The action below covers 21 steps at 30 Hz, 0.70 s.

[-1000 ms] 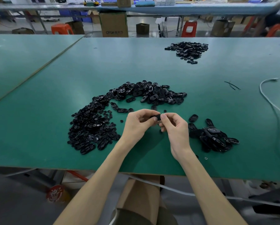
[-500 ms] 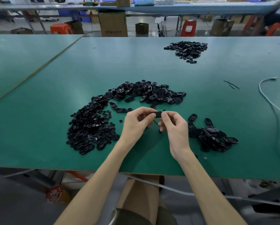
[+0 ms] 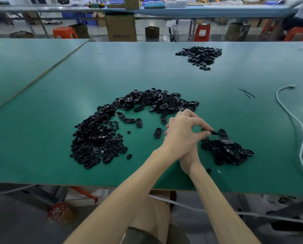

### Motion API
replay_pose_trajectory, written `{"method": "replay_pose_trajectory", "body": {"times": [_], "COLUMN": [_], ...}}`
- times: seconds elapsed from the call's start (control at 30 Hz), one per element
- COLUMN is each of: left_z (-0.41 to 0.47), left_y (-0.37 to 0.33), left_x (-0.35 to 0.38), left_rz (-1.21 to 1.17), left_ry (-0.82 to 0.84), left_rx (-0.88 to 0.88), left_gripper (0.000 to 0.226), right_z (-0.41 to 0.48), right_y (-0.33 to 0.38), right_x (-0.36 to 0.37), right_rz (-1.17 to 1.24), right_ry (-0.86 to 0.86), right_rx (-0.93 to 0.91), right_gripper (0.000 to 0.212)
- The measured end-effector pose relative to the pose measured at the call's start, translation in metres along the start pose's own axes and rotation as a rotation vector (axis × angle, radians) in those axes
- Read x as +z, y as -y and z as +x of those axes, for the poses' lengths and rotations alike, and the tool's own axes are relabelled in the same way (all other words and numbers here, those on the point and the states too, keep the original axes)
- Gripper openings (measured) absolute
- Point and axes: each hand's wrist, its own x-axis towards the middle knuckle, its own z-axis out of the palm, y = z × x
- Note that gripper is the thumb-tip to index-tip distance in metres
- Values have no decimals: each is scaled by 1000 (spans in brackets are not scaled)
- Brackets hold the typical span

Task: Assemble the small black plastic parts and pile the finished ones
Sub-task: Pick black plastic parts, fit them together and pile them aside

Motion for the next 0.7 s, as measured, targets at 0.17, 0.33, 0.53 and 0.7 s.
{"method": "replay_pose_trajectory", "body": {"times": [0.17, 0.33, 0.53, 0.7], "left_z": [10, 3, -4, -14], "left_y": [-4, 3, 50, 61], "left_x": [11, -7, -61, -72], "left_rz": [175, -6, 456, 481], "left_ry": [154, -30, -73, 19], "left_rx": [-11, -102, -396, -429], "left_gripper": [21, 14, 22, 14], "right_z": [0, -2, 5, 6], "right_y": [19, 26, 18, 15], "right_x": [-5, 5, 7, 8], "right_rz": [176, 434, 235, 253], "right_ry": [-83, -35, -128, -120], "right_rx": [-151, 52, 9, 0], "right_gripper": [22, 26, 11, 11]}}
